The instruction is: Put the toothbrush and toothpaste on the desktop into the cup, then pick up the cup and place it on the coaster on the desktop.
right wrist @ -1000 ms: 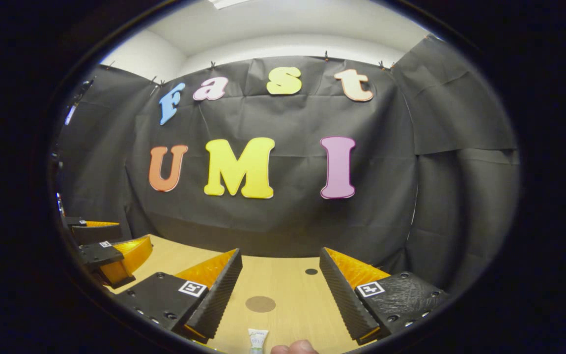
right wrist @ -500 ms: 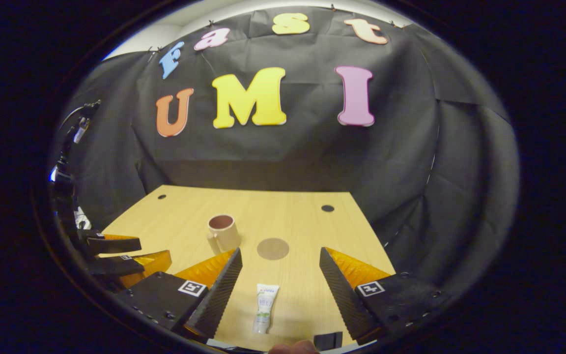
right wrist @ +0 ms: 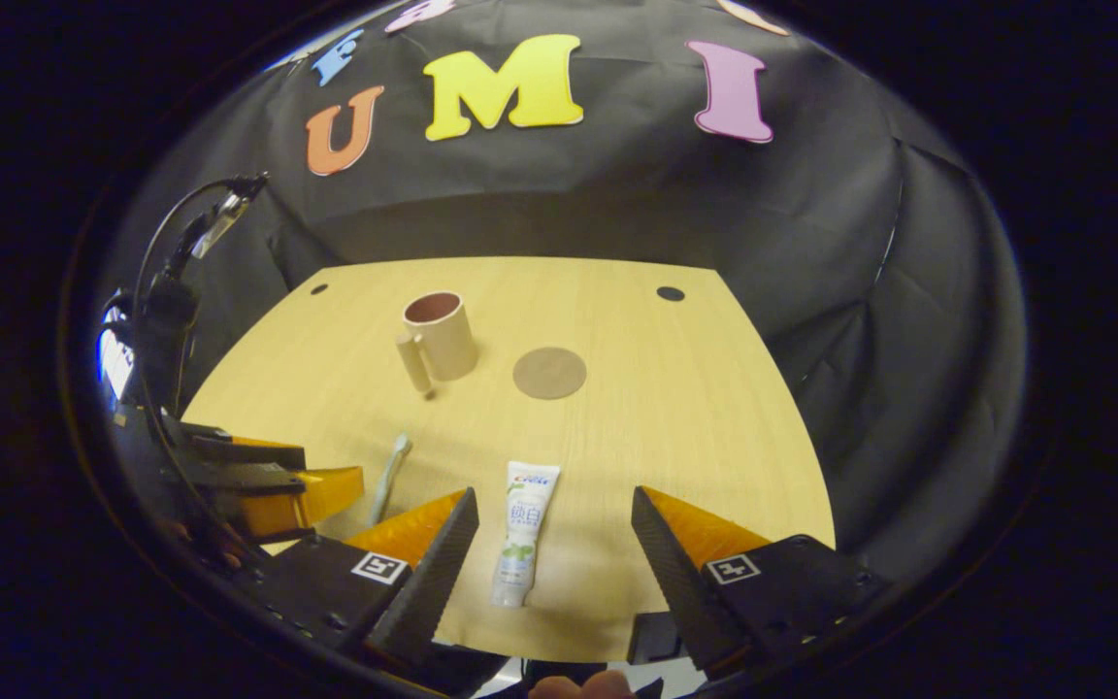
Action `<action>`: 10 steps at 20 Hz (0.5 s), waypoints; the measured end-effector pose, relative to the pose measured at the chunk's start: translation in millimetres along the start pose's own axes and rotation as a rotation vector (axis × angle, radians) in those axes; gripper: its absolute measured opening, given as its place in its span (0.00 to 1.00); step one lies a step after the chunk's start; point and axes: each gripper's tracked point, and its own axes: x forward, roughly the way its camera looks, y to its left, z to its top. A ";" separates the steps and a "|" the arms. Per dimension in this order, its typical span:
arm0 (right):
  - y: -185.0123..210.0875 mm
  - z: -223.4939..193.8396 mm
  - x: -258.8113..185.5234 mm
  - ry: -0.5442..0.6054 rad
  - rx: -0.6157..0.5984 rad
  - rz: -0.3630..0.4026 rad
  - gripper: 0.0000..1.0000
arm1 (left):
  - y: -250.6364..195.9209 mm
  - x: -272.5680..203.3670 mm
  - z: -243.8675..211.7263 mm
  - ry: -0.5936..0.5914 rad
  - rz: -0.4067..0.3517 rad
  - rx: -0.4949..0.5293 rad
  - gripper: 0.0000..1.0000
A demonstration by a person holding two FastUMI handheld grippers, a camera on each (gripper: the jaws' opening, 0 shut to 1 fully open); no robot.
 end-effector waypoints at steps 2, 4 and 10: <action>-1.0 -8.1 10.0 0.022 -0.011 -0.006 0.95 | 4.5 17.3 -1.3 0.017 0.013 0.000 0.99; -3.2 -18.5 20.6 0.050 -0.016 -0.017 0.95 | 8.0 33.4 -0.5 0.033 0.024 -0.005 0.99; -2.1 -38.5 40.7 0.121 -0.014 -0.021 0.95 | 7.1 61.4 -6.8 0.110 0.013 0.003 0.99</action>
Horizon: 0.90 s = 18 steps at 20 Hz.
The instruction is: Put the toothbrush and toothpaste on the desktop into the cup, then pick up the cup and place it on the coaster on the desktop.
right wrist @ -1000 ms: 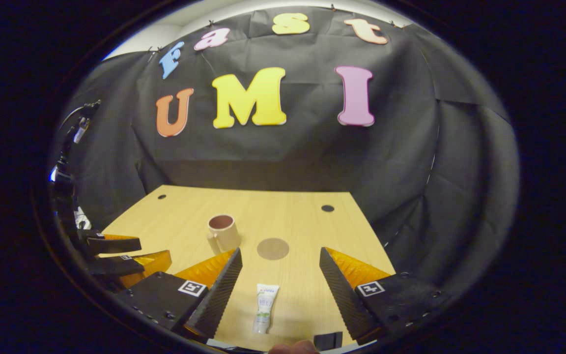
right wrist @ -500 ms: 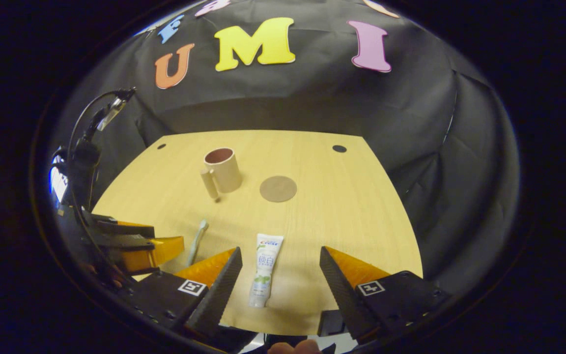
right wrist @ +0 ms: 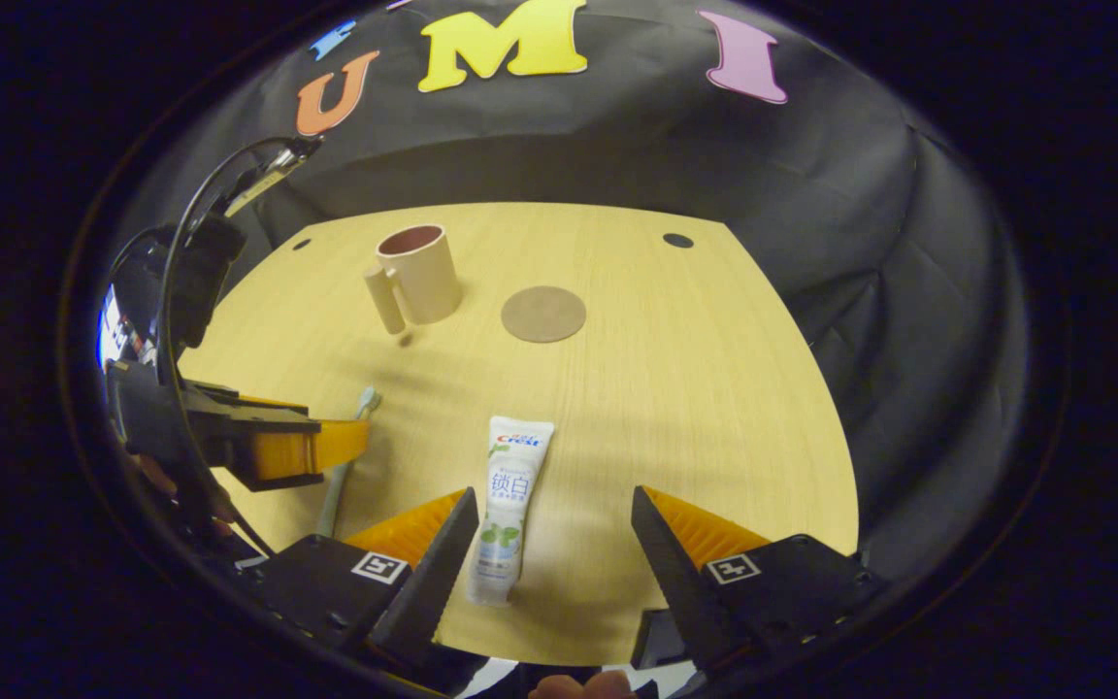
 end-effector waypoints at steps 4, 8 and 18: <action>3.7 -2.8 3.0 0.011 -0.002 0.005 0.95 | -1.8 12.1 -2.0 0.033 0.005 0.006 0.87; 6.6 -5.4 7.7 0.022 0.008 -0.001 0.95 | -0.8 20.6 -5.3 0.059 0.020 0.001 0.76; 19.9 -14.3 33.1 0.088 0.034 -0.009 0.95 | 11.3 16.7 -12.2 0.117 0.078 0.006 0.21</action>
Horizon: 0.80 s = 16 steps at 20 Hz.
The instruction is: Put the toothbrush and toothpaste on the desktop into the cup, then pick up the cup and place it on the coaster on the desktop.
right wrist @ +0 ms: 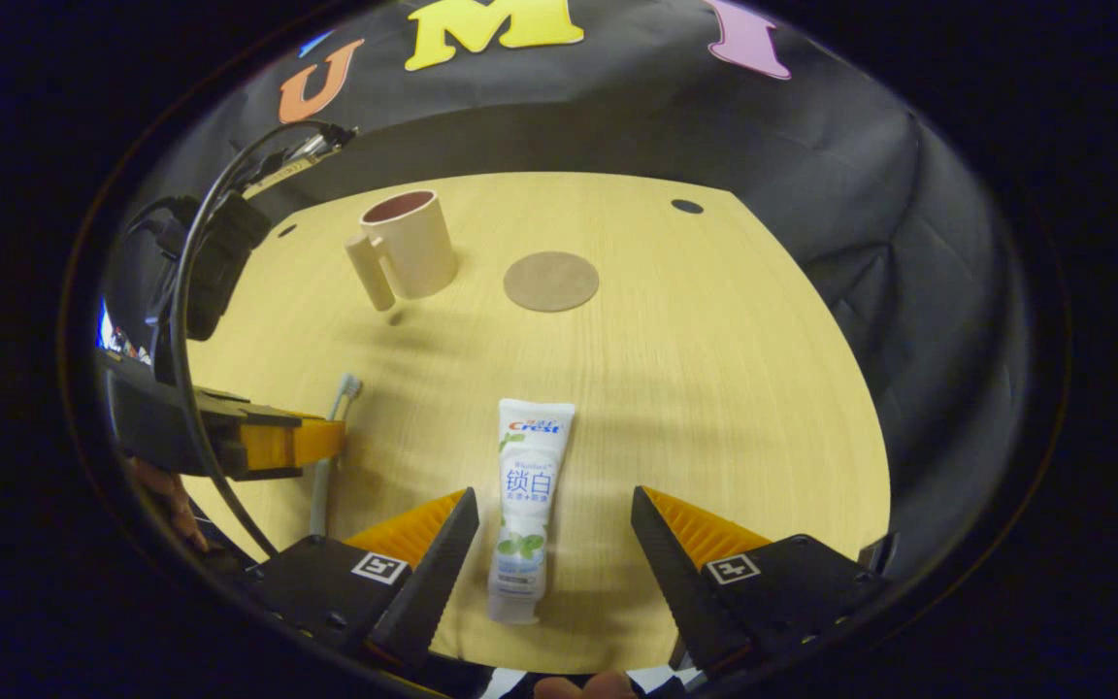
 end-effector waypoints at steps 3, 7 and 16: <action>2.2 -3.4 6.6 0.021 0.000 -0.003 0.94 | -0.5 -0.2 -3.9 0.021 -0.005 -0.005 0.13; 5.4 -11.7 15.1 0.070 0.026 0.010 0.93 | -3.4 -6.3 -7.6 0.019 -0.018 -0.039 0.07; 13.3 -10.9 27.7 0.108 0.023 0.020 0.74 | -8.9 -64.6 22.2 -0.086 -0.047 -0.069 0.05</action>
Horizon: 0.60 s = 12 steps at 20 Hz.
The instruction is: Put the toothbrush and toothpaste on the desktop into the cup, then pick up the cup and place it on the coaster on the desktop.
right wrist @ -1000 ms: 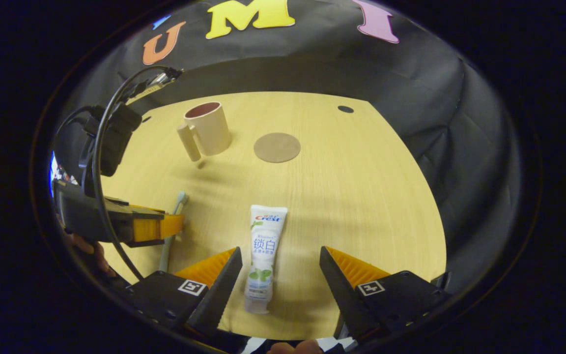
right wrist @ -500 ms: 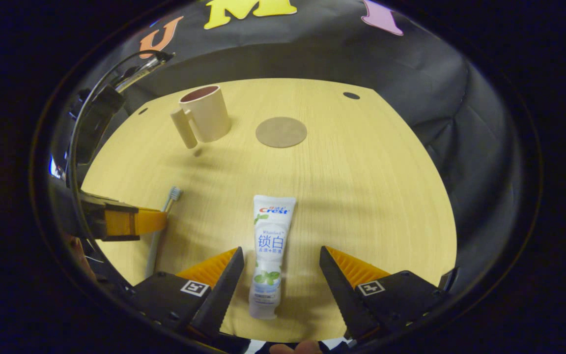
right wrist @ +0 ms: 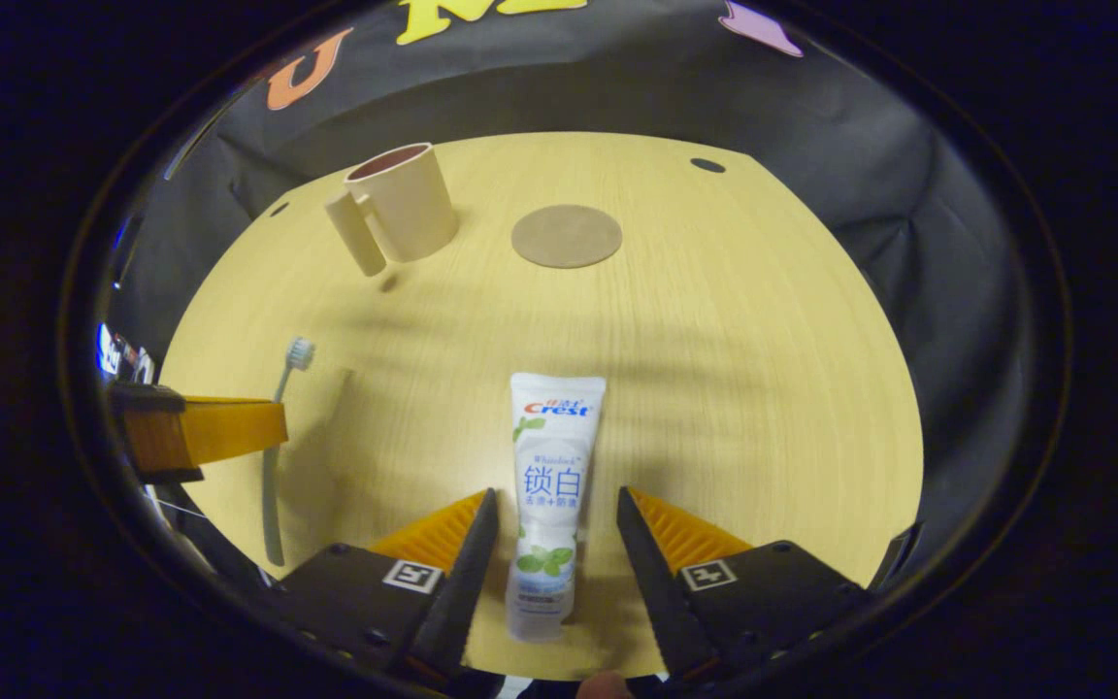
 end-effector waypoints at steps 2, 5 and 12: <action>0.2 3.0 2.5 0.007 0.021 0.003 0.62 | -4.8 -15.0 14.4 -0.033 -0.009 -0.001 0.05; 2.9 3.9 3.5 0.020 0.039 0.011 0.41 | -12.5 -38.4 36.0 -0.077 -0.022 -0.002 0.06; 3.1 14.9 -12.8 -0.020 0.029 0.042 0.13 | -2.0 -69.1 107.8 -0.315 -0.064 -0.019 0.06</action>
